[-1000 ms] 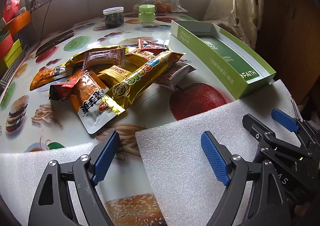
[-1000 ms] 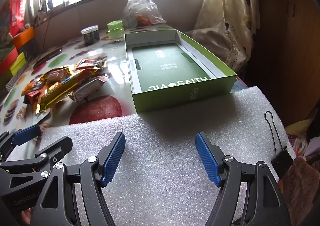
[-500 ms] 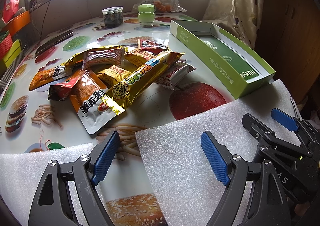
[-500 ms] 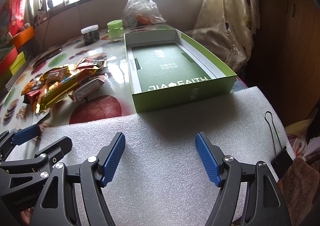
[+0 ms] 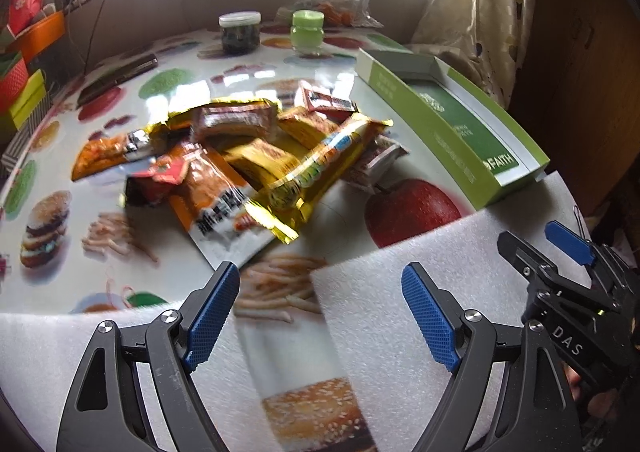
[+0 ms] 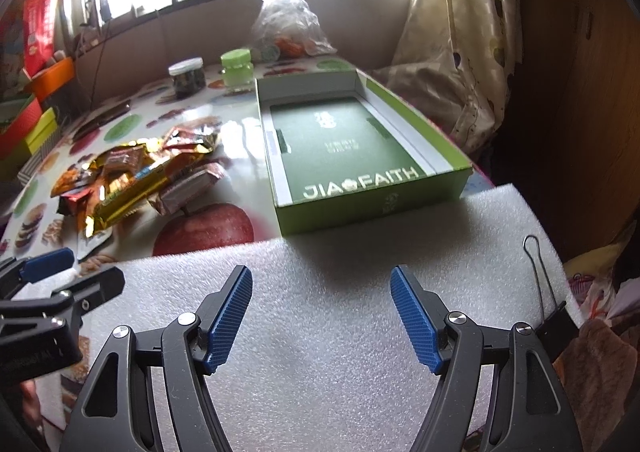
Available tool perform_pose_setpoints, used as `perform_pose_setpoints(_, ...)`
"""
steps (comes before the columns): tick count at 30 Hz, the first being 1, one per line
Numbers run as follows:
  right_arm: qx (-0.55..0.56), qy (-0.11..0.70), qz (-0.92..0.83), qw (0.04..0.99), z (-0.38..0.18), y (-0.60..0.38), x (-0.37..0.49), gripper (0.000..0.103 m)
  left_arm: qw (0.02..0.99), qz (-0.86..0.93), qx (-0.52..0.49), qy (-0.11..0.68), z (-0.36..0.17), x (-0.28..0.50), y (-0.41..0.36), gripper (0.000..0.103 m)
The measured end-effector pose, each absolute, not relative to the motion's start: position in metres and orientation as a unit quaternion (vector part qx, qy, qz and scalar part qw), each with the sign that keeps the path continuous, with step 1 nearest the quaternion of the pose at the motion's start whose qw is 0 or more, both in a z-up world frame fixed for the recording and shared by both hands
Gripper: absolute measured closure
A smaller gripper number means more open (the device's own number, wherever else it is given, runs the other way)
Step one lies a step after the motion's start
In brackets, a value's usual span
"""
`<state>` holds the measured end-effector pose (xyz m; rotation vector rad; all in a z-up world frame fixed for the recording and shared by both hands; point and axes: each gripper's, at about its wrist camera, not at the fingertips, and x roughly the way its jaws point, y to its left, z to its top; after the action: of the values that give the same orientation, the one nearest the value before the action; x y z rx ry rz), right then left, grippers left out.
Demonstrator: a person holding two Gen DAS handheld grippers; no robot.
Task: Organize snacks
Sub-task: 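Reach the left tool to the yellow stick snack and close on it, then grasp the white-red candy packet with the right tool while left tool lifts the yellow stick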
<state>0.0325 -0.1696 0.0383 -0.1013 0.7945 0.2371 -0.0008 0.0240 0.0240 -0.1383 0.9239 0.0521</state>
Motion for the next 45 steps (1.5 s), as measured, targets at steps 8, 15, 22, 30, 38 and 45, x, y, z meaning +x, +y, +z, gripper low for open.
perform_pose_setpoints(8, -0.058, 0.385, 0.136, 0.911, 0.05, -0.158, 0.04, 0.031, 0.904, 0.031, -0.041, 0.424, 0.044, 0.024, 0.04, 0.019)
perform_pose_setpoints(15, -0.062, 0.388, 0.137, 0.909, 0.055, -0.152, 0.05, 0.031, 0.905, -0.006, -0.025, 0.426, 0.044, 0.054, 0.035, 0.023)
perform_pose_setpoints(22, -0.065, 0.39, 0.139, 0.908, 0.059, -0.148, 0.058, 0.031, 0.898, -0.021, -0.028, 0.438, 0.036, 0.069, 0.034, 0.033)
perform_pose_setpoints(30, -0.067, 0.393, 0.139, 0.906, 0.063, -0.146, 0.066, 0.031, 0.889, -0.033, -0.035, 0.456, 0.028, 0.078, 0.035, 0.05)
perform_pose_setpoints(38, -0.074, 0.396, 0.141, 0.904, 0.064, -0.14, 0.07, 0.031, 0.889, -0.043, -0.038, 0.455, 0.029, 0.08, 0.036, 0.072)
perform_pose_setpoints(45, -0.076, 0.401, 0.143, 0.902, 0.063, -0.135, 0.072, 0.031, 0.89, -0.04, -0.052, 0.45, 0.031, 0.079, 0.041, 0.077)
